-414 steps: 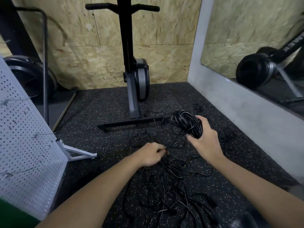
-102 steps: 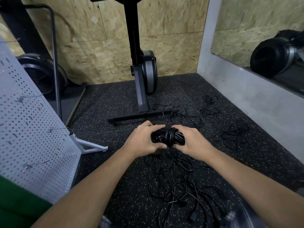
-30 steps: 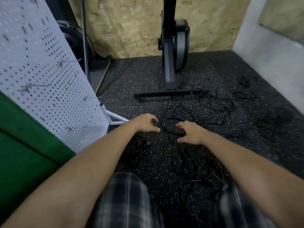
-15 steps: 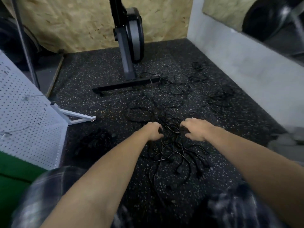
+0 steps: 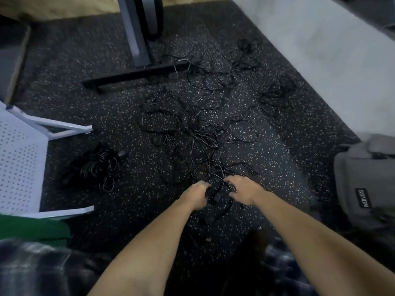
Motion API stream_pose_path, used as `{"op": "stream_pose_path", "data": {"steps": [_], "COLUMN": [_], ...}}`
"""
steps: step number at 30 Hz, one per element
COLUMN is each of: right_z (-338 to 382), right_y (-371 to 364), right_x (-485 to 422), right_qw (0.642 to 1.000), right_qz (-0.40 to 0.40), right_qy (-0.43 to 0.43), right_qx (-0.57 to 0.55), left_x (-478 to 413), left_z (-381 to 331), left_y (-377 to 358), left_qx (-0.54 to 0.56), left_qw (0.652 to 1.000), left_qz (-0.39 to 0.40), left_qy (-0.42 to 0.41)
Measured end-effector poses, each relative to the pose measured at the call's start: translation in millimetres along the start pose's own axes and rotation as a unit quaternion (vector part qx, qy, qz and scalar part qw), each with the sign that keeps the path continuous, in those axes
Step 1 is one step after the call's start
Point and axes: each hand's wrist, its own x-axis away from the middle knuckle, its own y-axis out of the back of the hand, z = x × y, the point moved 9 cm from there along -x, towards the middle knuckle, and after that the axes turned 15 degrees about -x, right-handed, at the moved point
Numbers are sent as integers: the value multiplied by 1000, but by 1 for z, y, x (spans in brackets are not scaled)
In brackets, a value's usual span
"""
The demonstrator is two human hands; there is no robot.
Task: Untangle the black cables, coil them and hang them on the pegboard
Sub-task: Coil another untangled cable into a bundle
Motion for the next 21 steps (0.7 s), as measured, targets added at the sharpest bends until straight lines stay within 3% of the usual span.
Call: {"op": "stream_pose_path", "data": {"steps": [8,14,18,21], "right_z": [-29,-51,-58,-55], "right_y": [-61,-62,-53,-42], "right_x": [-25,-29,-29,-25], "right_qw": [996,990,982,967], "right_qz": [59,35,-7,-50], "right_qy": [-57,-111,-134,-140], "right_qx": [-41,-77,-129,-206], "left_x": [-26,-33,-26,-20], "left_z": [-24,-30,-26,-17], "left_y": [-53,-56,-36,-34], "left_qx": [0,-3,68,180], "left_qw": [997,999,997,982], "left_qz": [52,8,-47,-35], "left_qy": [-57,-41,6,32]}}
